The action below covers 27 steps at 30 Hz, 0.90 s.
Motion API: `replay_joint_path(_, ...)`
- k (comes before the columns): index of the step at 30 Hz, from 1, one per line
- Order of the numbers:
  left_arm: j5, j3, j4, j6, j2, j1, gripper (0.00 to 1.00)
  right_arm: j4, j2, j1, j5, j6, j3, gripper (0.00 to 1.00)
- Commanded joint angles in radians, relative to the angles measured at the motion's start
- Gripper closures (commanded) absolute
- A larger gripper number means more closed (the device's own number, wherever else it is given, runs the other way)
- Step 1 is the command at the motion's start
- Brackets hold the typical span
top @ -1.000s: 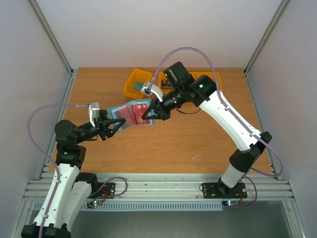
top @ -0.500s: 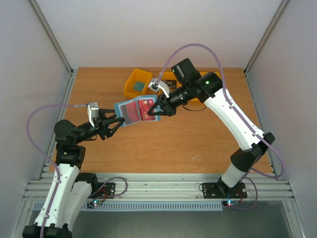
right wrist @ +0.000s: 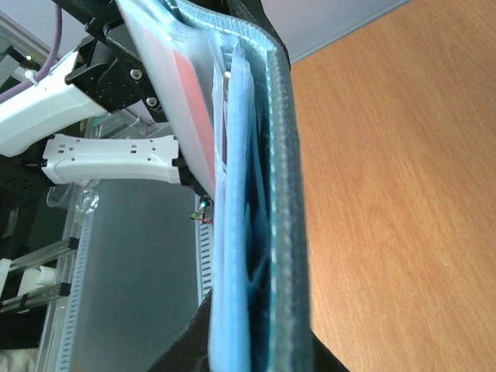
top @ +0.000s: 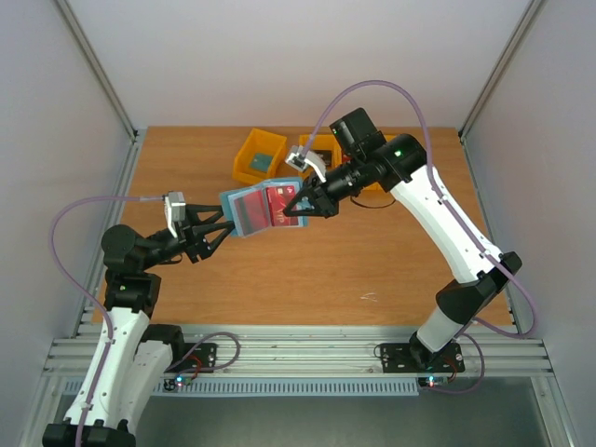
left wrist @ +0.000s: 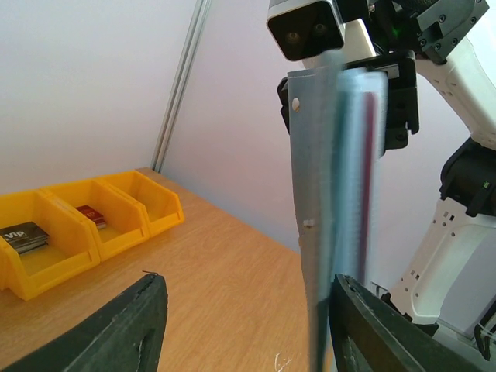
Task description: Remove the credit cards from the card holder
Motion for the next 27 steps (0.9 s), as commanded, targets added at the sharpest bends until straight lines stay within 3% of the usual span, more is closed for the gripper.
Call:
replay_joint_path(1, 0.006, 0.039, -0.006, 0.027, 0.005, 0.010, 0.41, -0.006, -0.036, -0.007, -0.071, -0.006, -0.006, 0.99)
replay_joint_path(7, 0.008, 0.085, -0.091, 0.109, 0.011, 0.007, 0.38, 0.051, -0.028, -0.001, -0.058, 0.056, -0.012, 0.99)
replay_joint_path(12, 0.048, 0.099, -0.096, 0.126, 0.009, 0.002, 0.27, 0.111, -0.007, 0.023, 0.146, 0.161, 0.003, 0.99)
replay_joint_path(15, 0.042, 0.107, -0.097, 0.136, 0.013, -0.002, 0.16, 0.097, 0.030, 0.064, 0.329, 0.196, 0.048, 0.99)
replay_joint_path(16, 0.037, 0.112, -0.105, 0.138, 0.017, -0.003, 0.04, 0.083, 0.047, 0.083, 0.382, 0.203, 0.071, 0.99)
replay_joint_path(17, 0.027, 0.116, -0.116, 0.142, 0.019, -0.006, 0.01, 0.066, 0.064, 0.102, 0.434, 0.210, 0.094, 0.99)
replay_joint_path(22, -0.036, 0.109, -0.184, 0.188, 0.023, -0.018, 0.01, -0.011, 0.150, 0.178, 0.675, 0.259, 0.219, 0.99)
replay_joint_path(27, -0.075, 0.098, -0.204, 0.204, 0.024, -0.021, 0.01, -0.024, 0.190, 0.214, 0.660, 0.262, 0.273, 0.99)
